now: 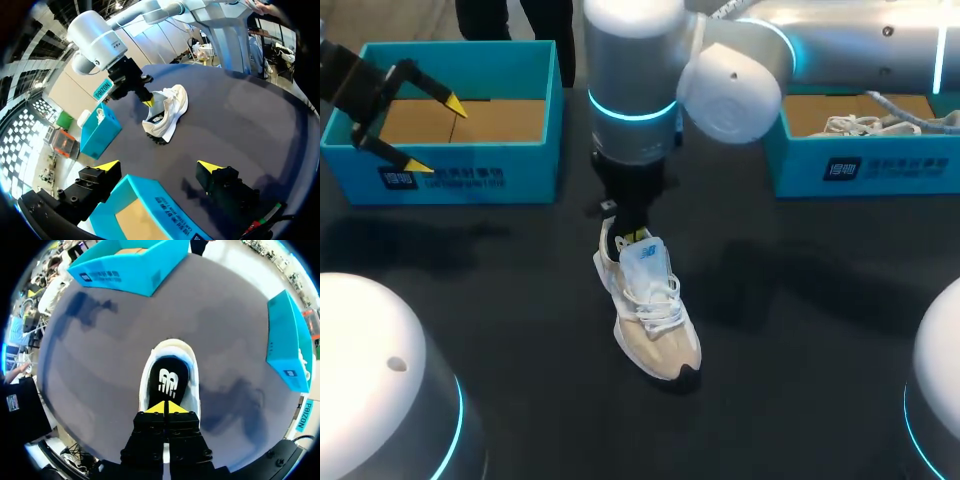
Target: Take the shoe out of the shoebox, open the shoe tongue, remove and reinsert the insole, then place the shoe into the shoebox
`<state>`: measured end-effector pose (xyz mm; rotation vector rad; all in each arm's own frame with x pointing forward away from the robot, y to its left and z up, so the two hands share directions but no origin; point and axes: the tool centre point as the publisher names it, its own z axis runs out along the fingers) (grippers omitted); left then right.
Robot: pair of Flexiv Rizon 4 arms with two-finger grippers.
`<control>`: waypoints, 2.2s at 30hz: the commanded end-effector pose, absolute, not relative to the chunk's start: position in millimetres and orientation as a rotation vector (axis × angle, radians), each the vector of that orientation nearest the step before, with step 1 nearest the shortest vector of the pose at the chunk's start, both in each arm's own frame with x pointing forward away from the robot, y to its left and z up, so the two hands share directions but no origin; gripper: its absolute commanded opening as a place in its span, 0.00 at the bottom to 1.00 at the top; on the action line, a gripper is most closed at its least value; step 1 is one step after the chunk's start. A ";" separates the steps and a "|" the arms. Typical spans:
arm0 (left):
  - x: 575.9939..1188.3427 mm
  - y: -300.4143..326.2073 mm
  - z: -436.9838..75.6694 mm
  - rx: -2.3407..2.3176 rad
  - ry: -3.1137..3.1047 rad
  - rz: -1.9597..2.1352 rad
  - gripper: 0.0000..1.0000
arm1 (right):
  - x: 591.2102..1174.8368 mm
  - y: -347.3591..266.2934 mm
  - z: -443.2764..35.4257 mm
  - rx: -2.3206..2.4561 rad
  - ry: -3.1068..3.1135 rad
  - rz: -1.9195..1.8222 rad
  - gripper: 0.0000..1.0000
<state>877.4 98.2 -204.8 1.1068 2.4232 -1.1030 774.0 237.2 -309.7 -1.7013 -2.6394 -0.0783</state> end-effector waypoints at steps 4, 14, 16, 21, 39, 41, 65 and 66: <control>877.2 98.7 -204.2 1.109 2.425 -1.100 1.00 | 770.5 237.4 -326.8 -1.674 -2.596 -0.061 0.00; 877.2 98.7 -204.2 1.109 2.425 -1.100 1.00 | 763.3 238.4 -339.4 -1.681 -2.575 -0.007 0.00; 877.2 98.7 -204.2 1.109 2.425 -1.100 1.00 | 764.0 239.3 -342.2 -1.665 -2.567 0.023 0.00; 877.2 98.7 -204.2 1.109 2.425 -1.100 1.00 | 762.6 239.8 -345.3 -1.648 -2.555 0.059 0.00; 877.2 98.7 -204.2 1.109 2.425 -1.100 1.00 | 753.9 243.6 -386.8 -1.659 -2.487 0.091 0.00; 877.2 98.7 -204.2 1.109 2.425 -1.100 1.00 | 754.5 241.1 -392.1 -1.666 -2.485 0.104 0.00; 877.2 98.7 -204.2 1.109 2.425 -1.100 1.00 | 783.9 253.8 -383.9 -1.772 -2.603 -0.054 0.00; 877.2 98.7 -204.2 1.109 2.425 -1.100 1.00 | 785.4 253.9 -386.5 -1.788 -2.614 -0.063 0.00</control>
